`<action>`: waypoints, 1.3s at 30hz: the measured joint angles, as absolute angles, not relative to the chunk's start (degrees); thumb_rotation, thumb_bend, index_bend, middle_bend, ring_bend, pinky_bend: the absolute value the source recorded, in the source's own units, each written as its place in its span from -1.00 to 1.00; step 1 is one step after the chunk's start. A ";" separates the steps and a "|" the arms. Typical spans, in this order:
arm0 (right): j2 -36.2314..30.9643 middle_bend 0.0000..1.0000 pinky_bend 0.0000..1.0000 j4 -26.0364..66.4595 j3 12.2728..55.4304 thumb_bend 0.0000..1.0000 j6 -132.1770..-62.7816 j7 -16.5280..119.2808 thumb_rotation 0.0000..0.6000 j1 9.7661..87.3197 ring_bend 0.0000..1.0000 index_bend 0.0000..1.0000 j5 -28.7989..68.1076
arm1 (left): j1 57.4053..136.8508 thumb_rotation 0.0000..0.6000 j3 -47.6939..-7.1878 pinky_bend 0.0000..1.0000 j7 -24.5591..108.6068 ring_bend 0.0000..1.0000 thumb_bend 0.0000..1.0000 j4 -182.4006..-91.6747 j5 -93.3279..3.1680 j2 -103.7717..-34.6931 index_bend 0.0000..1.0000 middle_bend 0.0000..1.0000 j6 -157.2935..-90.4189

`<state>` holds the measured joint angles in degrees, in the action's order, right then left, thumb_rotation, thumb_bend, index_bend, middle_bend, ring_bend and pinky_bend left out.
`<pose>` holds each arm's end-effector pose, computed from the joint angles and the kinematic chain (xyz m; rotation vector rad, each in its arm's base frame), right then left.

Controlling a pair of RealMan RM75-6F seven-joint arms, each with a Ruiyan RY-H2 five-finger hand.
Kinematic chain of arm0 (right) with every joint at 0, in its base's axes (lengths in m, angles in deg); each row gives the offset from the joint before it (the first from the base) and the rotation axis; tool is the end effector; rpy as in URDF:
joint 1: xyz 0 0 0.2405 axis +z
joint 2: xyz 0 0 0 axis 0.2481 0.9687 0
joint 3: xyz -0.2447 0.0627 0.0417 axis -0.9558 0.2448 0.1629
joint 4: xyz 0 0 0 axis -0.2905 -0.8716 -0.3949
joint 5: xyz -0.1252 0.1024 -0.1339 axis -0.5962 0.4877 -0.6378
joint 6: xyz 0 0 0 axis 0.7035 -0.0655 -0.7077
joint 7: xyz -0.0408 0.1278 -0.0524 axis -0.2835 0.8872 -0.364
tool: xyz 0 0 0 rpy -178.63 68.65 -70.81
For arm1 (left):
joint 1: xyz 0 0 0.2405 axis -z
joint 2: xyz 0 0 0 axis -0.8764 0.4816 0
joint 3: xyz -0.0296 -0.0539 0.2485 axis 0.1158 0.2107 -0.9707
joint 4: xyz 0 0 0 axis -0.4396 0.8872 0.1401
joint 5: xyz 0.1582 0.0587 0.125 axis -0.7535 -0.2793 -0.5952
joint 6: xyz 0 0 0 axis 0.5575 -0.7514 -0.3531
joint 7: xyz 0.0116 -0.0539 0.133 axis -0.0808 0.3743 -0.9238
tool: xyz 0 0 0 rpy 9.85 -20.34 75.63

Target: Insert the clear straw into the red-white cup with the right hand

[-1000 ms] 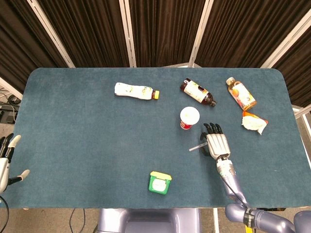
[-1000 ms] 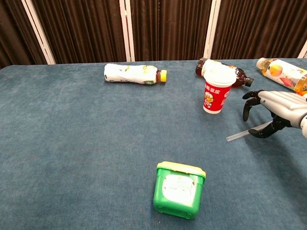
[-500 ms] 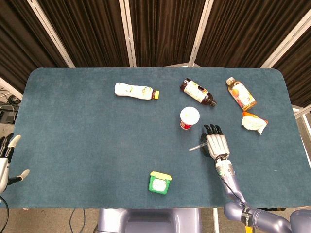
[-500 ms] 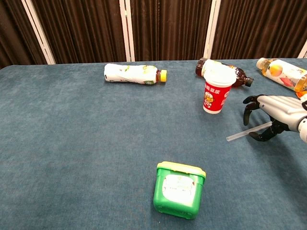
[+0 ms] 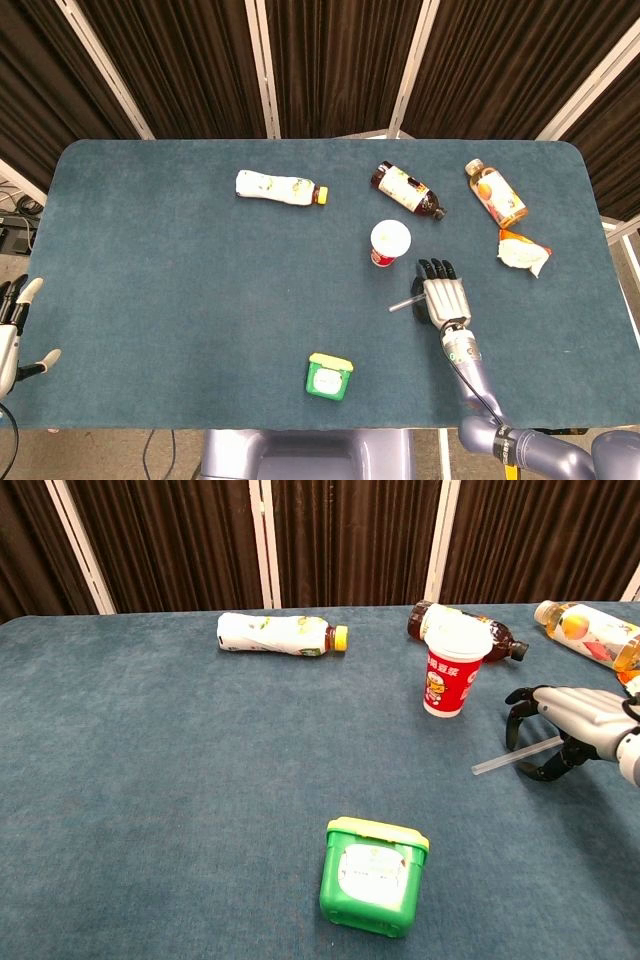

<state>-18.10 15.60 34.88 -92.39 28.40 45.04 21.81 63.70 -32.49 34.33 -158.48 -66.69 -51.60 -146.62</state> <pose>-0.2425 -0.3223 -0.0395 1.5904 -1.0604 0.7314 -0.3156 0.1683 0.1567 -1.3254 -0.8607 -0.8003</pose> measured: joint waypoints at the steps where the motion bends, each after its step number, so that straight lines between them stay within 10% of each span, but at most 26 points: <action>1: -18.24 -0.81 -1.00 15.44 34.86 -0.27 -92.40 28.57 1.00 45.08 -1.00 -0.11 21.69 | 63.72 1.00 -32.48 -1.00 34.33 -1.00 -0.90 -158.49 -66.69 -51.59 -1.00 -1.00 -146.60; 39: -16.16 -0.67 -1.00 22.97 37.68 -0.13 -98.04 36.83 1.00 42.88 -1.00 0.13 18.51 | 63.86 1.00 -32.54 -1.00 34.56 -1.00 -0.90 -158.48 -66.82 -51.44 -1.00 -1.00 -146.43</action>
